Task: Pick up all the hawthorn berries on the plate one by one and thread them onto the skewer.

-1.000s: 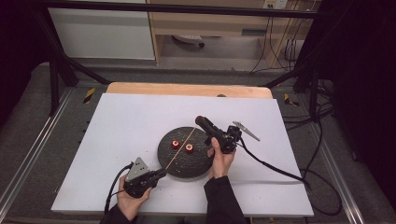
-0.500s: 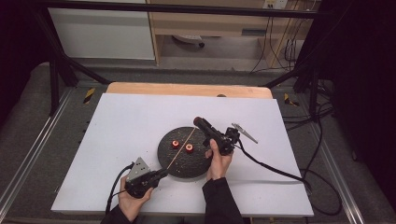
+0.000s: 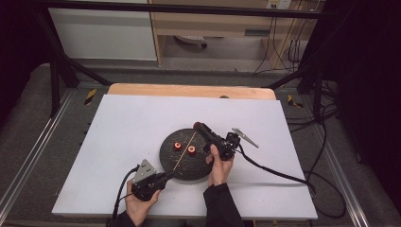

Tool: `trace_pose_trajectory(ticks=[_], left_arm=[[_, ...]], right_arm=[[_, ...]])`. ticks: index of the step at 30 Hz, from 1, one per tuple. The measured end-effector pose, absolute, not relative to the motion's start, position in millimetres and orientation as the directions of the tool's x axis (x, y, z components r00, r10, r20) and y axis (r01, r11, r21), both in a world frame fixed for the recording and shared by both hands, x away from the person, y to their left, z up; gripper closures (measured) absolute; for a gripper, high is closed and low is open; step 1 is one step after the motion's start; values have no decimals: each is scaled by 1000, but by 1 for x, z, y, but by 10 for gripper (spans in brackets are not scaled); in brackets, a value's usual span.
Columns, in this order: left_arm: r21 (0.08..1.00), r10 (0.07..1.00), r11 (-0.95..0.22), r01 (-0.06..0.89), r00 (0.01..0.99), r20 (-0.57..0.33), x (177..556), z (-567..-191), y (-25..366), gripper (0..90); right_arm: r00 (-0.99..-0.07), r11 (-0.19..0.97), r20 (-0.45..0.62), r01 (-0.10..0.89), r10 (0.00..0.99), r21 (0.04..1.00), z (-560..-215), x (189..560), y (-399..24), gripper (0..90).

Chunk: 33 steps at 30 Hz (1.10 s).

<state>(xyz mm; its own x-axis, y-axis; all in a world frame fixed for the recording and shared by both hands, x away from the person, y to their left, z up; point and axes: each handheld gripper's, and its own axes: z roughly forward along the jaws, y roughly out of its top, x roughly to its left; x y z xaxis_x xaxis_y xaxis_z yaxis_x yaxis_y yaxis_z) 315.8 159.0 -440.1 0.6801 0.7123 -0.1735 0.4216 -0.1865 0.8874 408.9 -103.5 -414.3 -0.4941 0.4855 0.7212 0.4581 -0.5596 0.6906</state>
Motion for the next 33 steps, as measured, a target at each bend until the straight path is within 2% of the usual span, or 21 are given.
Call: trace_pose_trajectory(ticks=[33], left_arm=[[891,704,-196,408,692,-162,350,-415,131,884]], right_arm=[[-524,-483,694,498,494,720,-419,391,-103,636]])
